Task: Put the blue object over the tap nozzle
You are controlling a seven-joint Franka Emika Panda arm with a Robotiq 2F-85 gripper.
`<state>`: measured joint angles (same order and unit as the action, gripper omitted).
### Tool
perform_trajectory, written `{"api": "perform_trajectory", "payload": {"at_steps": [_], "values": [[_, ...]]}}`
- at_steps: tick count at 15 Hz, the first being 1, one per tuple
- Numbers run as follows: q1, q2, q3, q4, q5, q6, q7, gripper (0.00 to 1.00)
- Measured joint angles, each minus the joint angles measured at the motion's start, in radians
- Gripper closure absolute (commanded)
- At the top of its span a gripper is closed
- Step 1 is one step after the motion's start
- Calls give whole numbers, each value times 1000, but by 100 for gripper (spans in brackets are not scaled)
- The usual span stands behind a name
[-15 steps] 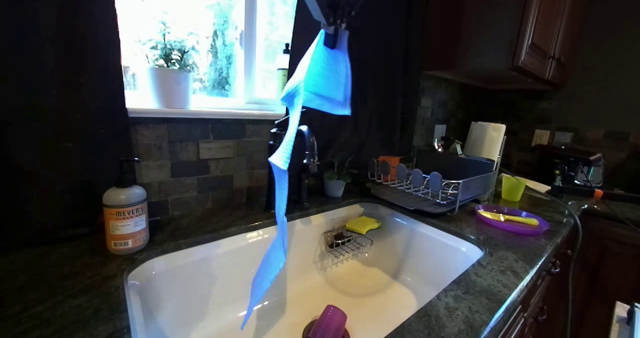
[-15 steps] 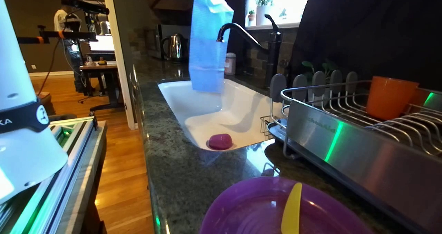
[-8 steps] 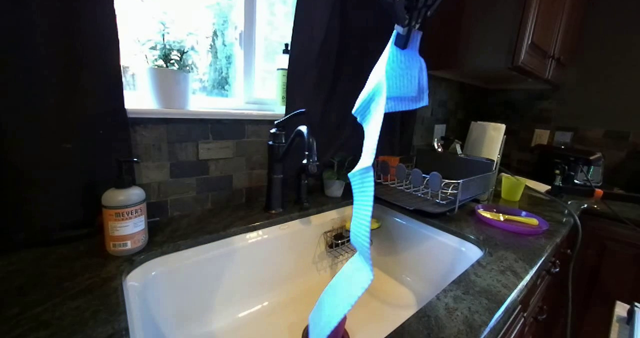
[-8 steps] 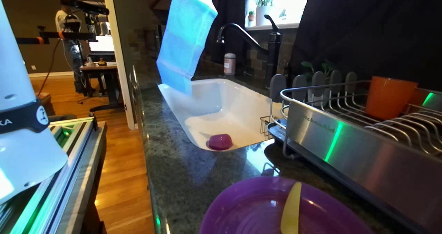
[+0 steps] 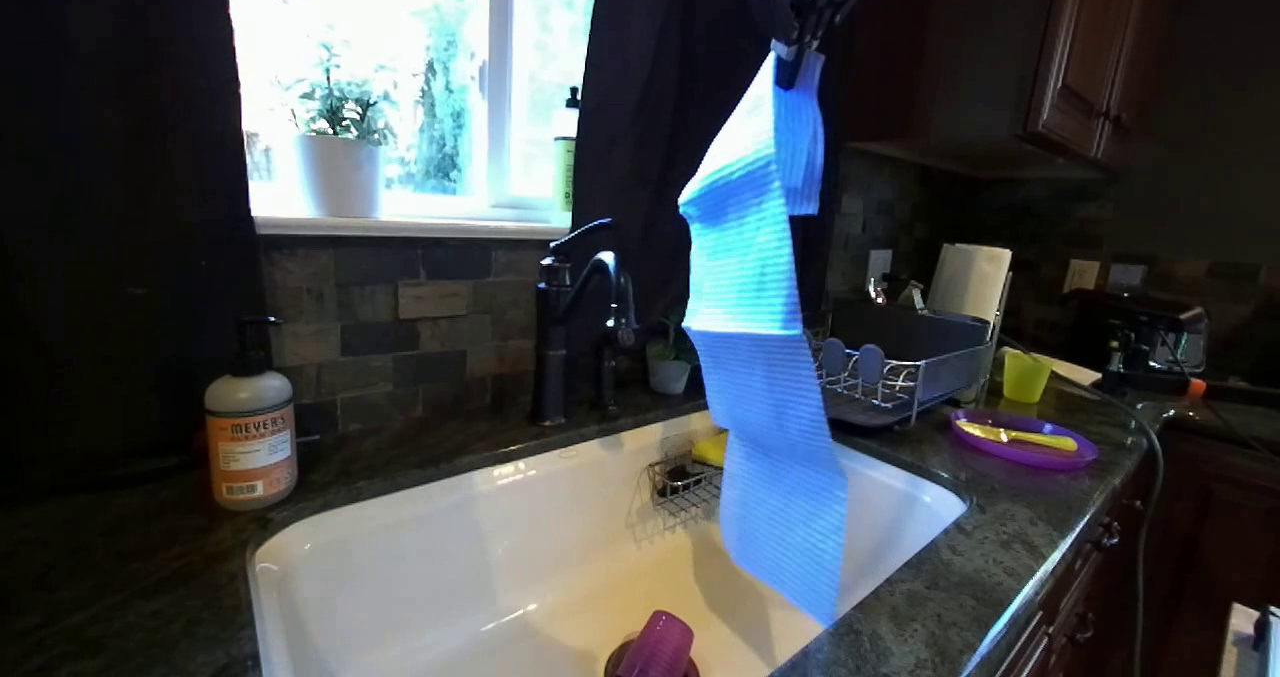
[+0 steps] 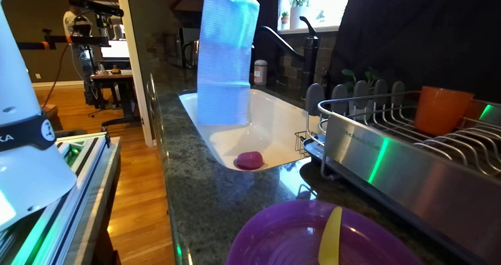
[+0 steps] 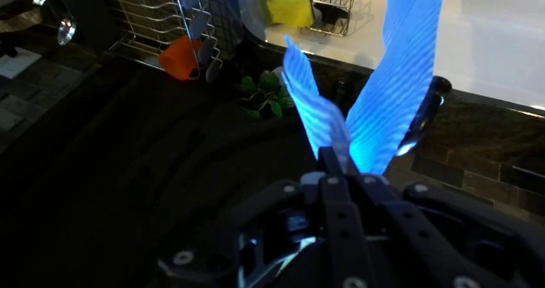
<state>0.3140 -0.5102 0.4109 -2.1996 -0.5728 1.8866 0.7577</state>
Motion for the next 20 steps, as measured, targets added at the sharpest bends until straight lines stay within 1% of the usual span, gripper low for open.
{"api": "perform_trajectory", "payload": {"at_steps": [3,6,8,10,13,17,20], "values": [[-42,44,-5,58,0,71,-73,100],[-73,117,-5,134,-6,172,-153,100],[-83,174,-4,192,-5,214,-199,100],[-78,233,7,250,17,254,-251,100],[-51,310,20,321,81,340,-341,100],[-14,398,20,394,189,464,-496,100],[-2,448,14,439,263,523,-603,100]]}}
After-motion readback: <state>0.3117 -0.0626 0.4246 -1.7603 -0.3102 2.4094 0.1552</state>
